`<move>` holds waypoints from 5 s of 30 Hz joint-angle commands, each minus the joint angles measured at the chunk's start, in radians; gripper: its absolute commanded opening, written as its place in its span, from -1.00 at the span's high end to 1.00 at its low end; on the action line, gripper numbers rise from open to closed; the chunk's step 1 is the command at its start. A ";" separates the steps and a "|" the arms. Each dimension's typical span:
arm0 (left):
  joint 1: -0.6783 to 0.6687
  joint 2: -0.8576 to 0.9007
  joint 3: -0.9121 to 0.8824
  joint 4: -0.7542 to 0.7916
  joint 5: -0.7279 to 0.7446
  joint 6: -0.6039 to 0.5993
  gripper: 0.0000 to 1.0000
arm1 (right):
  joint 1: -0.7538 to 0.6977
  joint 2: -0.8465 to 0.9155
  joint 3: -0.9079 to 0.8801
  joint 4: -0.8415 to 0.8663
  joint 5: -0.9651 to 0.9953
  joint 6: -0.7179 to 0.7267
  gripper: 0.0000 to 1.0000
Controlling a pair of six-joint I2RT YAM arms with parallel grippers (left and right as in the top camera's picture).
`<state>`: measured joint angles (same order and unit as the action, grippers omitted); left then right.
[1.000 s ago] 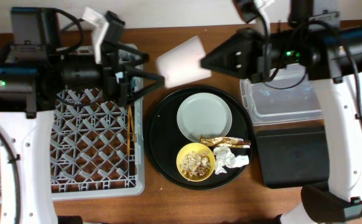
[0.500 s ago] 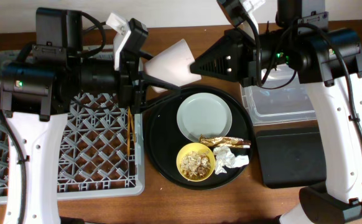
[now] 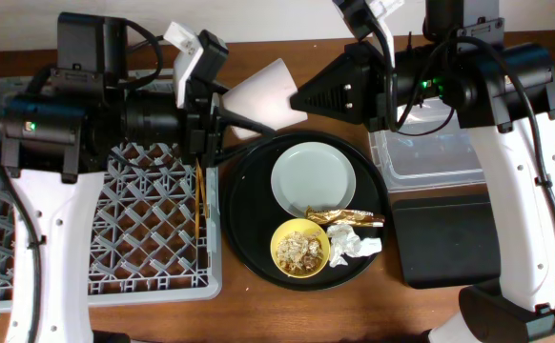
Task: Sort waste into correct bins and load items into the dishwasher rack
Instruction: 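Lift the pink cup and hand it to the left gripper, then lower the pink cup upside down into the rack and release, then grasp the crumpled plastic wrap on the tray with the right gripper, then carry the plastic wrap over the clear bin and drop it in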
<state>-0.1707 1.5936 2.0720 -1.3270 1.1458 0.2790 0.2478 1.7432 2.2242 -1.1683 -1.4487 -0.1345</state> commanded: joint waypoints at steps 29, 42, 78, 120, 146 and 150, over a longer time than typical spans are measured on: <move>0.126 0.227 -0.135 -0.226 -1.042 -0.406 -0.03 | -0.132 -0.002 -0.001 -0.434 1.017 -0.008 -0.36; 0.123 0.401 -0.225 -0.086 -1.042 -0.406 -0.33 | -0.132 -0.002 -0.001 -0.441 1.017 -0.008 -0.37; 0.161 0.027 -0.048 -0.238 -1.038 -0.443 -0.99 | 0.079 -0.173 -0.864 -0.315 1.248 0.274 -0.71; 0.161 0.027 -0.048 -0.238 -1.038 -0.443 -0.99 | 0.039 -0.343 -0.920 0.119 1.504 0.406 0.92; 0.161 0.027 -0.048 -0.238 -1.038 -0.443 -0.99 | -0.288 -0.334 -0.769 0.229 1.311 0.405 -0.97; 0.161 0.027 -0.048 -0.238 -1.038 -0.443 -0.99 | -0.288 -0.472 -0.765 0.162 0.934 0.404 -0.98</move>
<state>-0.0124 1.6157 2.0190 -1.5669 0.1112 -0.1547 -0.0341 1.3643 1.4429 -0.9619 -0.1791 0.2665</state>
